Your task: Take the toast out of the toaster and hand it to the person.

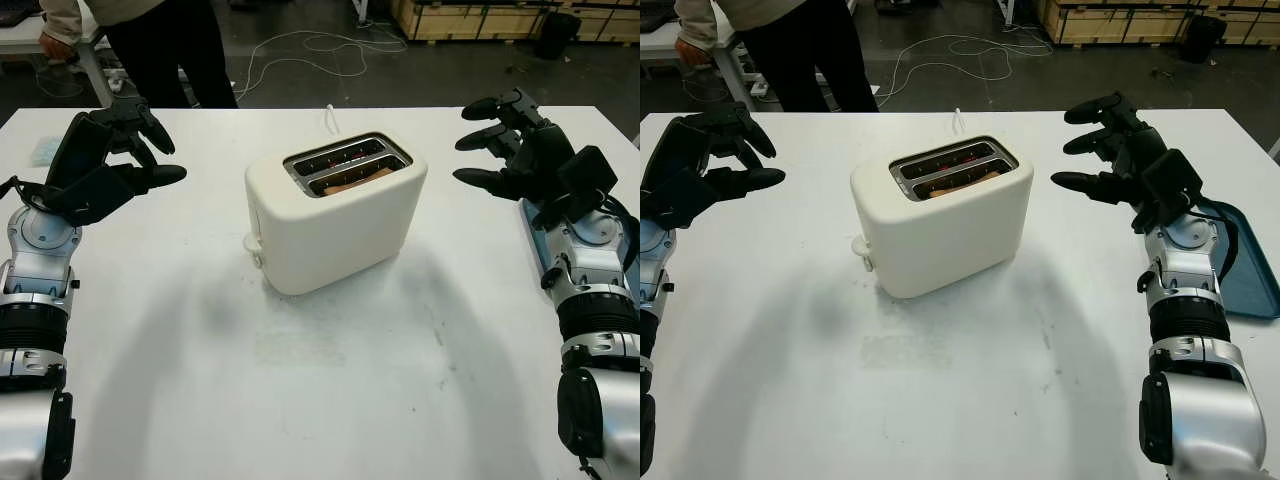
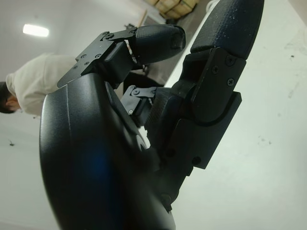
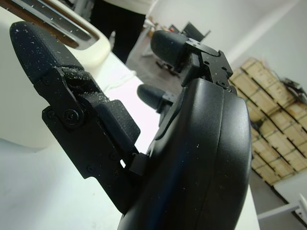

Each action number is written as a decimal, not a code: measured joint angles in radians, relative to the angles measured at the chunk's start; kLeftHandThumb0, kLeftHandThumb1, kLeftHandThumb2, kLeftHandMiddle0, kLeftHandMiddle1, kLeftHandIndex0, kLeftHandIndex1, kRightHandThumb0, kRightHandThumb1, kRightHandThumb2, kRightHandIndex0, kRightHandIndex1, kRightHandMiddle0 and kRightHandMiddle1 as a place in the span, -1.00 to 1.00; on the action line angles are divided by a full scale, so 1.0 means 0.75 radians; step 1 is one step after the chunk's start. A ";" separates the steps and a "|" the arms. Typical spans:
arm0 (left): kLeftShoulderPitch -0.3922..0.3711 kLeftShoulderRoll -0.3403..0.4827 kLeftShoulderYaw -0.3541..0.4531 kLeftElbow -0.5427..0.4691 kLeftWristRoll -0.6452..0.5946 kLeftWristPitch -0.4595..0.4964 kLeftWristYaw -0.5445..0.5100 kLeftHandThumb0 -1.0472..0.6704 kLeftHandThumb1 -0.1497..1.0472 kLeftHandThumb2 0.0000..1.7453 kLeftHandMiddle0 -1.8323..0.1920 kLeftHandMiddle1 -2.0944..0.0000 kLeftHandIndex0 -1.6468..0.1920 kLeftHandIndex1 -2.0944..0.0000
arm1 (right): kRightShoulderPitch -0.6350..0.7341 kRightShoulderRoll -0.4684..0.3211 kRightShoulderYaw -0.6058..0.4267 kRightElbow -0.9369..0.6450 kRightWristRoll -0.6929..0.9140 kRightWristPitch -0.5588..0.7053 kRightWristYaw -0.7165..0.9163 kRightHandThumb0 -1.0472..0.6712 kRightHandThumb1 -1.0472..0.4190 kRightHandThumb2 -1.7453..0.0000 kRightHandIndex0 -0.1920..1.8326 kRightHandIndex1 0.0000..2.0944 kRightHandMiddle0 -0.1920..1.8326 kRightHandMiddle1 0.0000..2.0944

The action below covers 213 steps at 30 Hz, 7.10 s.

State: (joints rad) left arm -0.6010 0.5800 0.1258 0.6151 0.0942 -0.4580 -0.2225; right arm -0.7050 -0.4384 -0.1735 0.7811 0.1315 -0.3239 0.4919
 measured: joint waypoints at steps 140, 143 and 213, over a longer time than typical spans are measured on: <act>0.000 -0.001 0.000 0.000 -0.001 0.006 0.002 -1.00 0.65 -1.00 0.12 -0.44 0.11 -0.44 | 0.001 0.001 0.000 -0.005 -0.005 0.000 -0.007 -1.00 -0.40 0.99 -0.81 0.45 -0.74 0.28; 0.000 -0.001 0.000 -0.001 -0.001 0.011 0.002 -1.00 0.66 -1.00 0.13 -0.44 0.11 -0.44 | 0.001 0.001 0.000 -0.004 -0.005 0.000 -0.007 -1.00 -0.41 0.99 -0.81 0.46 -0.74 0.28; 0.000 -0.001 0.000 -0.004 -0.001 0.012 0.001 -1.00 0.66 -1.00 0.12 -0.45 0.10 -0.45 | 0.001 0.002 0.000 -0.005 -0.002 0.000 -0.005 -1.00 -0.40 0.99 -0.81 0.46 -0.74 0.27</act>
State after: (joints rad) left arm -0.6007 0.5793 0.1259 0.6123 0.0934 -0.4493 -0.2214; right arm -0.7042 -0.4366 -0.1733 0.7776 0.1300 -0.3238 0.4884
